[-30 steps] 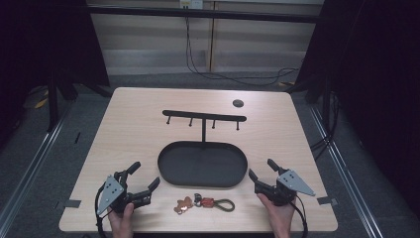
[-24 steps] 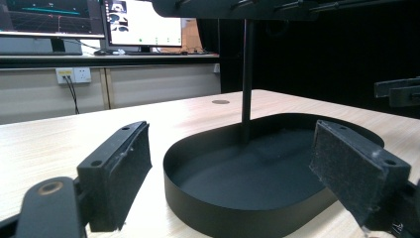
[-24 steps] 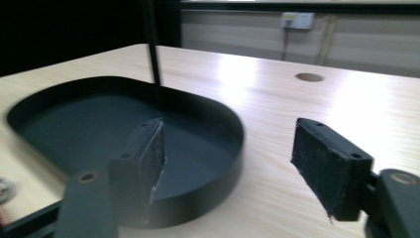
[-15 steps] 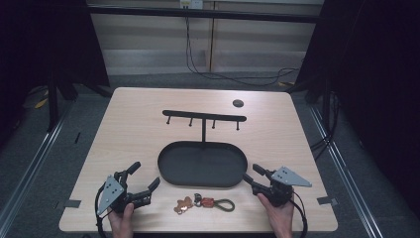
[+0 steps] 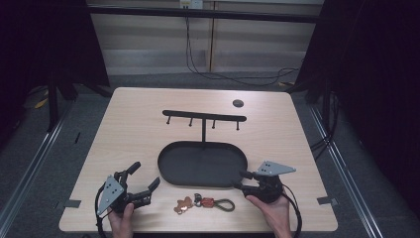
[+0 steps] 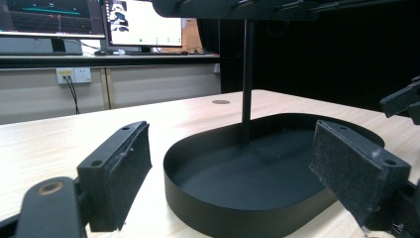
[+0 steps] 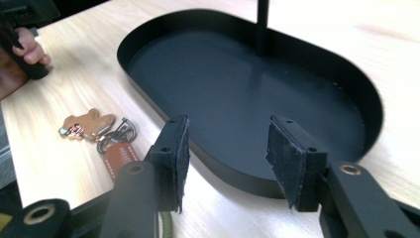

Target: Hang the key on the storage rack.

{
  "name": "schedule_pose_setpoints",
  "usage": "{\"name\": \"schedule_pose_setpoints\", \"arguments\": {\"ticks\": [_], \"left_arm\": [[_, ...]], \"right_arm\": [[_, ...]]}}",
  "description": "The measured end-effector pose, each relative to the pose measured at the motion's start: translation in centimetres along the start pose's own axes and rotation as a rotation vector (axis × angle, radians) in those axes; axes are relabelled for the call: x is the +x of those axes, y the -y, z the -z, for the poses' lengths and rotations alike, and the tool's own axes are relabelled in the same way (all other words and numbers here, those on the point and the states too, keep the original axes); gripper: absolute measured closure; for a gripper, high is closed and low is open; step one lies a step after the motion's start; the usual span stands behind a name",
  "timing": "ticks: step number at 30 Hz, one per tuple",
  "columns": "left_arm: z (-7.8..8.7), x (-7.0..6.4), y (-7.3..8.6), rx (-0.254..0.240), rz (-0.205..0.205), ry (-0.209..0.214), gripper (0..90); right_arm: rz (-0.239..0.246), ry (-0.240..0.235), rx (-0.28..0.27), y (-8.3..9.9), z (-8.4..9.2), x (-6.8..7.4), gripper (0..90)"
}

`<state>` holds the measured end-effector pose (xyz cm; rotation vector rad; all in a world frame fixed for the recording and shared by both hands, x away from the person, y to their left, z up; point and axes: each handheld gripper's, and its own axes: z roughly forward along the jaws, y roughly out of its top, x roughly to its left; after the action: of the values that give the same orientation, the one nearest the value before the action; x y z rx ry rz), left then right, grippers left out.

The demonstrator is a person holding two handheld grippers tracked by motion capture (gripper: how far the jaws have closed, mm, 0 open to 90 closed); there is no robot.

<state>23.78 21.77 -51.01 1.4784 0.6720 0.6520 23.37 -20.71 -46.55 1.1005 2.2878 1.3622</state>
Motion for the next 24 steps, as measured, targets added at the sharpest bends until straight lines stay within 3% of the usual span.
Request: {"name": "schedule_pose_setpoints", "arguments": {"ticks": [6, 7, 8, 10, 14, 15, 21, 24], "left_arm": [[0.0, 0.0, 0.0, 0.001, 0.000, -0.001, 15.6], [0.0, 0.0, 0.0, 0.000, 0.001, 0.000, 15.6], [0.0, 0.0, 0.0, 0.000, 0.000, 0.000, 15.7], [0.0, 0.0, 0.0, 0.001, 0.000, 0.000, 15.7], [0.0, 0.0, 0.0, 0.003, 0.000, 0.000, 15.7], [0.0, 0.0, 0.0, 0.001, 0.000, 0.001, 15.7], [0.0, 0.0, 0.0, 0.000, 0.000, 0.001, 15.7], [0.0, 0.0, 0.0, 0.001, -0.001, 0.001, 15.7]], "right_arm": [[0.031, -0.022, 0.091, -1.0, -0.5, 0.2, 60.3], [0.031, -0.022, 0.091, -1.0, -0.5, 0.2, 60.3], [0.036, -0.058, 0.127, -1.4, -0.9, 0.3, 53.8], [0.033, -0.082, 0.149, -1.6, -1.1, 0.4, 50.2], [0.083, -0.116, 0.242, -2.4, -2.1, 1.6, 54.1], [0.101, -0.104, 0.258, -2.7, -2.4, 2.0, 54.9], [0.100, -0.126, 0.335, -2.9, -3.1, 2.2, 57.0], [0.063, -0.163, 0.379, -3.0, -3.2, 1.8, 65.0]]}}
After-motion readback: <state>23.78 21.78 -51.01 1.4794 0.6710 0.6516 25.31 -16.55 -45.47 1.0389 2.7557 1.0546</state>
